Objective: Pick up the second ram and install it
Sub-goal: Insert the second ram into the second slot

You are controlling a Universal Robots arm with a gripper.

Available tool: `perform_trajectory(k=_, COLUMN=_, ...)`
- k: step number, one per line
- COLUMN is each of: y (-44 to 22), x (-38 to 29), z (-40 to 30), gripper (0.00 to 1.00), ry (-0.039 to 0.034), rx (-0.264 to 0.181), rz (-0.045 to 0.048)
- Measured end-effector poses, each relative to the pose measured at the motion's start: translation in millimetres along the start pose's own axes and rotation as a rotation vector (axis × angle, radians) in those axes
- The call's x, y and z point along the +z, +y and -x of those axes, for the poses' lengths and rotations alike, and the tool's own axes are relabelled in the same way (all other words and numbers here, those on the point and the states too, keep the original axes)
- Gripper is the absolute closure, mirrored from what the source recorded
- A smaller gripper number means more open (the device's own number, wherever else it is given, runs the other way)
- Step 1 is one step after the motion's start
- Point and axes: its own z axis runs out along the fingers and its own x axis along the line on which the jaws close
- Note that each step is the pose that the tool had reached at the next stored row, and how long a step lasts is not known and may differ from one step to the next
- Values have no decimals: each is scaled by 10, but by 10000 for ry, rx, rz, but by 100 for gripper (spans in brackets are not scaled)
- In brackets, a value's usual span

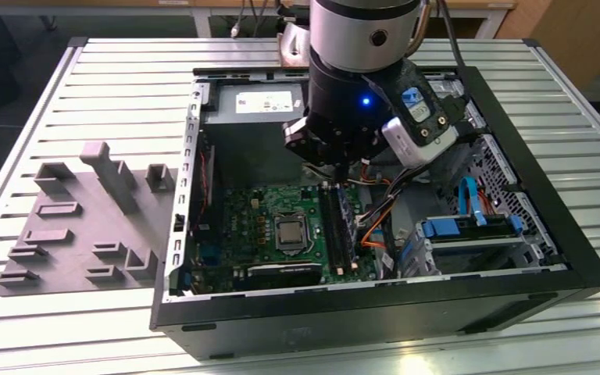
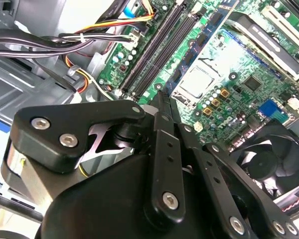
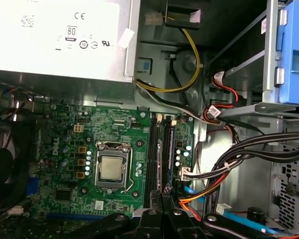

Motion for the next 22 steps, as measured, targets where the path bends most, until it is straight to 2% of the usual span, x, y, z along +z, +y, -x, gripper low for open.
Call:
perform_trajectory(k=12, y=-6, x=19, z=78, gripper=89, ry=0, rx=12, rz=-2)
perform_trajectory(k=22, y=-10, x=90, z=77, gripper=89, ry=-14, rx=303, rz=-21)
